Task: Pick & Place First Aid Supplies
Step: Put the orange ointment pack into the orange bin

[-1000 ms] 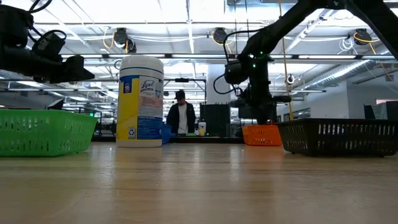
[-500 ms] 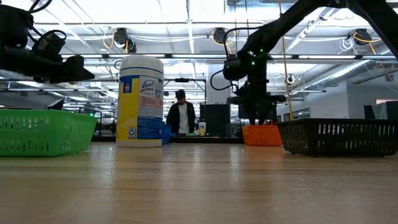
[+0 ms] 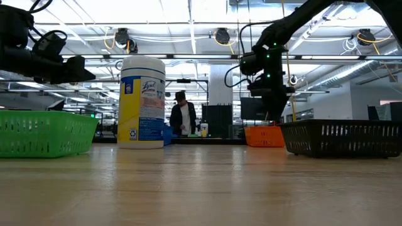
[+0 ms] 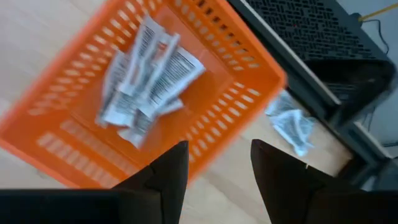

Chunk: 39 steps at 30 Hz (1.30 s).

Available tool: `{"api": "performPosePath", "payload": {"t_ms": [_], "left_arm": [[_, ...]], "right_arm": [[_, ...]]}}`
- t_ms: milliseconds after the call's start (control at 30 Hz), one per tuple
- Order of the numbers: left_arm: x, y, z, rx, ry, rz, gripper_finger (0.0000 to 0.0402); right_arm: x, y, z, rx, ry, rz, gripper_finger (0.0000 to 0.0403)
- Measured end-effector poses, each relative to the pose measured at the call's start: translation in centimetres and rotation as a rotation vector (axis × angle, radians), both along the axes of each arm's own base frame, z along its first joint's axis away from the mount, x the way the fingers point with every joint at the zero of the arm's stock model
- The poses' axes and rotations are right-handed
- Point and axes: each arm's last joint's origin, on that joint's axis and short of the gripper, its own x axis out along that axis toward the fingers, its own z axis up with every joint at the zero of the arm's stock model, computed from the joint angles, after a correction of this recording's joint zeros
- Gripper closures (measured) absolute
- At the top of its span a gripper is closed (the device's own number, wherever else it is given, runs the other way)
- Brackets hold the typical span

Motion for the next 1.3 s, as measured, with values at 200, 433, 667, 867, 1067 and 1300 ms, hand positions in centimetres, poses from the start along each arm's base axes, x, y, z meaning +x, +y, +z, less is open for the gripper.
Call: {"api": "performPosePath", "payload": {"t_ms": [200,433,667,867,1067,1300], "left_arm": [[0.0,0.0,0.0,0.0,0.0,0.0,0.0128],[0.0,0.0,0.0,0.0,0.0,0.0,0.0128],[0.0,0.0,0.0,0.0,0.0,0.0,0.0128],[0.0,0.0,0.0,0.0,0.0,0.0,0.0128],[0.0,0.0,0.0,0.0,0.0,0.0,0.0128],[0.0,0.0,0.0,-0.001,0.0,0.0,0.0128]], "right_arm": [[-2.2,-0.7,1.0,-0.006,0.08,0.051,0.0241],[-4.6,-1.2,-0.1,-0.016,0.145,0.029,0.0244],[-6.2,-1.8,-3.3,-0.03,0.127,-0.017,0.0249],[-7.2,-2.6,-4.8,-0.073,0.11,0.012,0.0255],[-8.1,-3.1,-6.0,-0.084,0.112,0.029,0.0264],[-8.3,-3.9,-7.0,-0.093,0.112,0.037,0.0269]]}}
